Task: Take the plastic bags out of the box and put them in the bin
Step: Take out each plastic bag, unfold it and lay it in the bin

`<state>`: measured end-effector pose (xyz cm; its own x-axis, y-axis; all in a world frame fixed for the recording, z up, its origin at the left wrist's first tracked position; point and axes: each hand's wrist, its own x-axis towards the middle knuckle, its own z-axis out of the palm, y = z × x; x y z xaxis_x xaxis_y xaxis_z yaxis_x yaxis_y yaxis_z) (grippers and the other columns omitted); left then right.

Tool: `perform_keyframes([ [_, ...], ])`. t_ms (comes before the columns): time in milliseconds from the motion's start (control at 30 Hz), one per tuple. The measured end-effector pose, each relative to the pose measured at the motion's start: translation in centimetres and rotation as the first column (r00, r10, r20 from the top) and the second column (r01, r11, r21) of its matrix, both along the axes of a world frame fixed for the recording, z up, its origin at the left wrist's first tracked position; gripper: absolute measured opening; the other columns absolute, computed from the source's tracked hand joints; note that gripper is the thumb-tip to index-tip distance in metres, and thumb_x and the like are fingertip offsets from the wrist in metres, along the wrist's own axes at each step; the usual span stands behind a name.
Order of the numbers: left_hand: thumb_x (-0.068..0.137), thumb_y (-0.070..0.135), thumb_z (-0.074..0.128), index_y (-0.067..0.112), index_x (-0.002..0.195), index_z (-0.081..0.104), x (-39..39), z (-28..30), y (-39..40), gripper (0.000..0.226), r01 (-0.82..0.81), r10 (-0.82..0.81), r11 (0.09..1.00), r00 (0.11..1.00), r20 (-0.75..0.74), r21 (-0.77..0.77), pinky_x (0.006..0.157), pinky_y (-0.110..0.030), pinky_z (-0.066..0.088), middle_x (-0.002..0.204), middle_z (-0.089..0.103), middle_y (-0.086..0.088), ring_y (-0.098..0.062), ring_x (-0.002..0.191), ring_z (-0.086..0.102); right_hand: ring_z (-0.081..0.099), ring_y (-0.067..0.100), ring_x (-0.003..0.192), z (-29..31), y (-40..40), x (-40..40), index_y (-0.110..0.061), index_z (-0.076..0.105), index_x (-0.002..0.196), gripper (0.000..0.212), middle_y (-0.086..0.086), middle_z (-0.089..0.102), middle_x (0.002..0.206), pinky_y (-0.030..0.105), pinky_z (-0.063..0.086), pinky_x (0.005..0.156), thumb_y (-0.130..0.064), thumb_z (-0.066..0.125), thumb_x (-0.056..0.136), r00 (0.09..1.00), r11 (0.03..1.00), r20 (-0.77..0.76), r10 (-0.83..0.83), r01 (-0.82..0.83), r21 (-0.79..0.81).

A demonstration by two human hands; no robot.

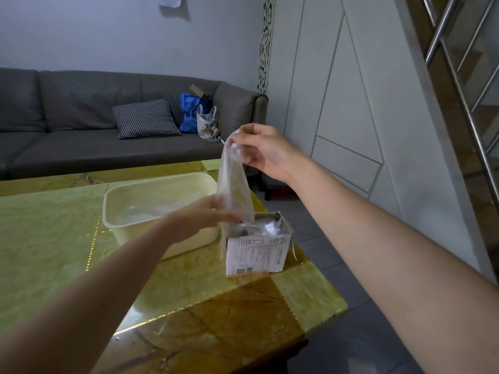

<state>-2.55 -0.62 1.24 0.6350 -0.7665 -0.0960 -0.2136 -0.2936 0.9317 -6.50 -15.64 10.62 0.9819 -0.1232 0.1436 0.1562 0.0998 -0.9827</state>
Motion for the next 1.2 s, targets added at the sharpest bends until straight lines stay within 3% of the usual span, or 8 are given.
perform_keyframes([
  [133, 0.061, 0.043, 0.079, 0.010, 0.110, 0.061, 1.1, 0.8, 2.2, 0.062, -0.229, 0.137, 0.920, 0.949, -0.286, -0.319, 0.081, -0.025, 0.050, 0.108, 0.068, 0.000, -0.013, 0.099, 0.064, 0.050, 0.004, 0.039, -0.4, -0.6, -0.1, -0.012, 0.052, 0.090, 0.018, 0.012, 0.063, 0.083, 0.017, 0.038, 0.040, 0.005, 0.056, 0.089, 0.989, 0.982, 0.017, -0.146, 0.143, 0.128],
  [233, 0.088, 0.034, 0.055, 0.020, 0.096, 0.057, 1.5, 1.9, 3.3, 0.017, -0.374, 0.167, 0.805, 0.888, -0.429, -0.460, 0.084, -0.028, 0.049, 0.105, 0.065, 0.002, -0.012, 0.100, 0.062, 0.049, 0.011, 0.052, -1.4, -1.4, -0.2, -0.015, 0.050, 0.092, 0.025, 0.012, 0.065, 0.078, 0.016, 0.035, 0.039, 0.010, 0.052, 0.089, 0.969, 0.969, -0.029, -0.244, 0.242, -0.044],
  [500, 0.094, 0.027, 0.052, 0.014, 0.069, 0.045, 3.8, 2.8, 4.8, 0.029, -0.797, 0.419, 0.429, 0.592, -0.689, -0.424, 0.054, -0.023, 0.050, 0.051, 0.048, 0.004, -0.004, 0.042, 0.051, 0.047, 0.015, 0.061, -3.6, -1.4, 0.5, -0.011, 0.050, 0.073, 0.030, 0.010, 0.068, 0.071, 0.015, 0.028, 0.038, 0.013, 0.045, 0.091, 0.972, 0.973, -0.077, -0.222, 0.226, 0.048],
  [833, 0.091, 0.023, 0.045, 0.010, 0.107, 0.049, 7.5, 4.4, 9.1, 0.021, -0.893, 0.954, 0.083, 0.199, -0.224, -0.441, 0.085, -0.034, 0.042, 0.107, 0.050, -0.011, -0.020, 0.093, 0.046, 0.043, 0.004, 0.042, -5.9, 2.8, 6.6, 0.002, 0.061, 0.115, 0.026, 0.006, 0.059, 0.082, 0.015, 0.036, 0.042, 0.006, 0.050, 0.092, 0.965, 0.970, -0.147, -0.219, 0.200, -0.136],
  [933, 0.088, 0.011, 0.048, 0.002, 0.112, 0.052, 8.3, 4.9, 10.2, 0.026, -0.826, 0.935, 0.238, 0.053, 0.350, -0.511, 0.094, -0.038, 0.035, 0.119, 0.047, -0.021, -0.032, 0.109, 0.046, 0.044, 0.008, 0.054, -7.1, 4.5, 8.8, -0.003, 0.060, 0.118, 0.032, 0.007, 0.058, 0.101, 0.018, 0.038, 0.047, 0.008, 0.045, 0.092, 0.962, 0.923, -0.162, -0.220, 0.152, -0.354],
  [1000, 0.086, 0.005, 0.051, 0.004, 0.114, 0.056, 9.4, 4.5, 9.9, 0.029, -0.740, 0.751, 0.486, 0.082, 0.655, -0.464, 0.094, -0.039, 0.034, 0.122, 0.048, -0.020, -0.035, 0.114, 0.042, 0.047, 0.007, 0.062, -7.9, 5.5, 10.0, -0.008, 0.060, 0.121, 0.035, 0.008, 0.056, 0.115, 0.017, 0.040, 0.050, 0.005, 0.042, 0.094, 0.968, 0.839, -0.145, -0.204, 0.097, -0.535],
  [1100, 0.087, 0.013, 0.059, 0.017, 0.123, 0.055, 11.1, 2.5, 8.7, 0.037, -0.544, 0.264, 0.839, 0.431, 0.863, 0.015, 0.102, -0.043, 0.037, 0.131, 0.049, -0.010, -0.029, 0.122, 0.044, 0.057, 0.017, 0.083, -9.1, 6.4, 11.4, -0.010, 0.057, 0.128, 0.040, 0.007, 0.049, 0.137, 0.016, 0.042, 0.052, 0.004, 0.039, 0.095, 0.972, 0.701, -0.171, -0.158, -0.012, -0.713],
  [1200, 0.090, 0.031, 0.057, 0.023, 0.136, 0.043, 12.2, -0.5, 7.6, 0.049, -0.343, -0.168, 0.735, 0.744, 0.647, 0.585, 0.109, -0.039, 0.033, 0.143, 0.041, -0.001, -0.022, 0.130, 0.040, 0.059, 0.020, 0.079, -10.0, 6.8, 12.3, -0.002, 0.052, 0.132, 0.046, 0.012, 0.049, 0.138, 0.030, 0.053, 0.070, 0.009, 0.036, 0.091, 0.963, 0.548, -0.205, -0.175, -0.077, -0.833],
])
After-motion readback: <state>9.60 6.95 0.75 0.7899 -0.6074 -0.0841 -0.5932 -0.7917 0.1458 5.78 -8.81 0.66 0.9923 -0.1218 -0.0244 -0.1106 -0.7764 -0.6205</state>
